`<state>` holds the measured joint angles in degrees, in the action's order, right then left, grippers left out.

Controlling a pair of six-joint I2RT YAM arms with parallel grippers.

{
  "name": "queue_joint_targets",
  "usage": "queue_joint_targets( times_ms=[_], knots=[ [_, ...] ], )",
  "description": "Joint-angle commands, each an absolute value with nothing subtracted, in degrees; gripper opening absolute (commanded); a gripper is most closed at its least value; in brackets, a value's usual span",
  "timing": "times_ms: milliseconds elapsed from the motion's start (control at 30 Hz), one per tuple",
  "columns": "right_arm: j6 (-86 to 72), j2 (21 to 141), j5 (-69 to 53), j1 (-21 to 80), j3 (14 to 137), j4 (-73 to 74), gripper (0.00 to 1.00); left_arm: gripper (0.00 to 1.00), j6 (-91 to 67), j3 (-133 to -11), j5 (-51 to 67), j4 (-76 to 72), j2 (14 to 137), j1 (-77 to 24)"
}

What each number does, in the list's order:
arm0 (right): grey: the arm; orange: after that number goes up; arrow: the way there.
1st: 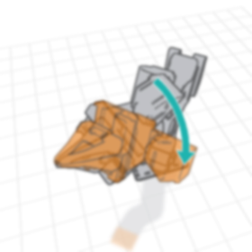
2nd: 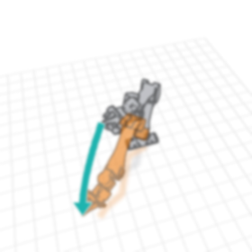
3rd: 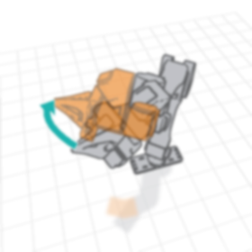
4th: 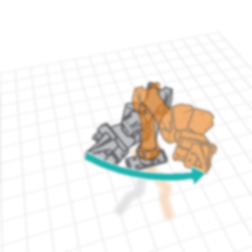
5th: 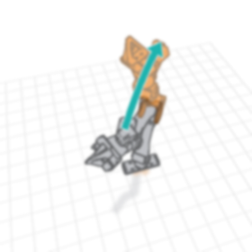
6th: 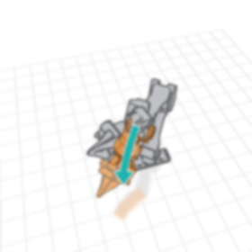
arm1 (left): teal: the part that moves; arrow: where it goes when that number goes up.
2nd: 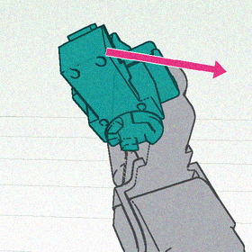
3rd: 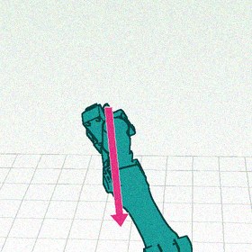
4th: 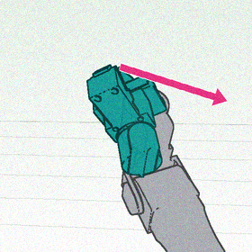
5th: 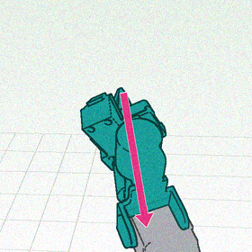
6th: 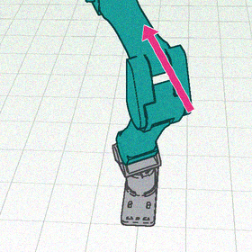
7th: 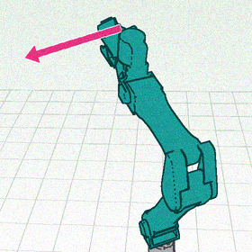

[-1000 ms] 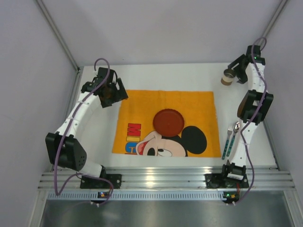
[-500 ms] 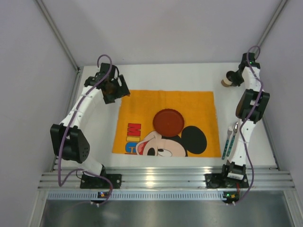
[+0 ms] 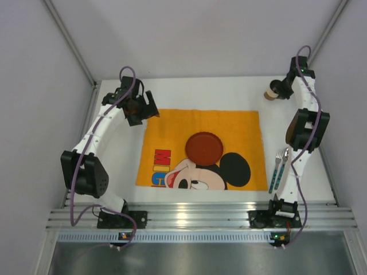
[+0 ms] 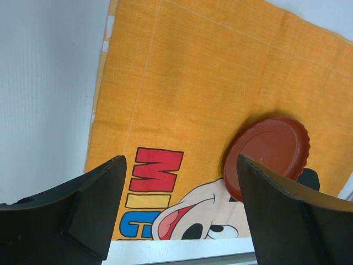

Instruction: Set the dinner table for one person

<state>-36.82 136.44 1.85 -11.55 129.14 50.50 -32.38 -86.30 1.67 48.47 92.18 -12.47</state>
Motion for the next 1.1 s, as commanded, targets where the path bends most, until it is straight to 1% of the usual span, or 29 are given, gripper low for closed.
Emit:
queue_joint_targets(
  times_ms=[0, 100, 167, 200, 300, 400, 567, 767, 833, 867, 900, 967, 1000, 1067],
  knots=[
    [-33.2, 123.3, 0.4, -5.5, 125.0, 49.7, 0.0, 0.86, -31.4, -84.7, 3.5, 46.3, 87.6, -12.2],
    [-32.0, 119.2, 0.3, 0.9, 118.3, 49.7, 0.0, 0.86, -31.6, -81.4, 4.3, 46.3, 84.8, -12.2],
    [-31.8, 117.2, 0.5, 3.3, 114.8, 49.7, 0.0, 0.86, -32.0, -79.5, 4.6, 46.1, 82.3, -12.2],
    [-31.7, 116.8, 0.6, 5.3, 111.7, 49.7, 0.0, 0.86, -32.1, -77.6, 4.7, 46.1, 81.3, -12.2],
    [-31.1, 116.1, 2.6, 8.4, 107.5, 50.1, 0.0, 0.86, -32.5, -73.9, 6.1, 45.6, 77.4, -12.2],
    [-31.0, 115.8, 6.3, 9.9, 104.3, 50.4, 0.0, 0.86, -32.9, -70.4, 7.6, 45.0, 73.1, -12.2],
    [-30.5, 117.6, 11.4, 9.9, 103.3, 51.7, 0.0, 0.86, -34.0, -67.4, 6.9, 46.9, 67.2, -12.2],
    [-29.2, 120.4, 13.4, 10.5, 101.9, 51.3, 0.0, 0.86, -34.5, -64.5, 6.2, 49.2, 62.4, -12.2],
    [-29.1, 120.8, 13.3, 11.0, 101.3, 51.2, 0.06, 0.86, -34.8, -64.1, 6.2, 49.7, 61.6, -12.2],
    [-29.1, 120.8, 13.4, 11.2, 100.5, 50.8, 0.11, 0.86, -34.9, -63.7, 6.2, 49.7, 61.4, -12.2],
    [-29.1, 120.7, 13.4, 11.3, 100.0, 50.4, 0.24, 0.86, -34.9, -63.6, 6.2, 49.8, 61.2, -12.2],
    [-28.9, 120.4, 12.7, 11.4, 98.8, 49.6, 0.4, 0.86, -34.9, -63.4, 6.2, 50.0, 60.9, -12.2],
    [-28.7, 120.2, 12.7, 11.4, 98.5, 49.4, 0.51, 0.86, -34.8, -63.3, 6.3, 50.0, 60.8, -12.2],
    [-28.0, 119.7, 12.0, 11.5, 98.5, 49.0, 0.6, 0.86, -34.3, -63.3, 6.5, 50.0, 61.0, -12.2]
  ],
)
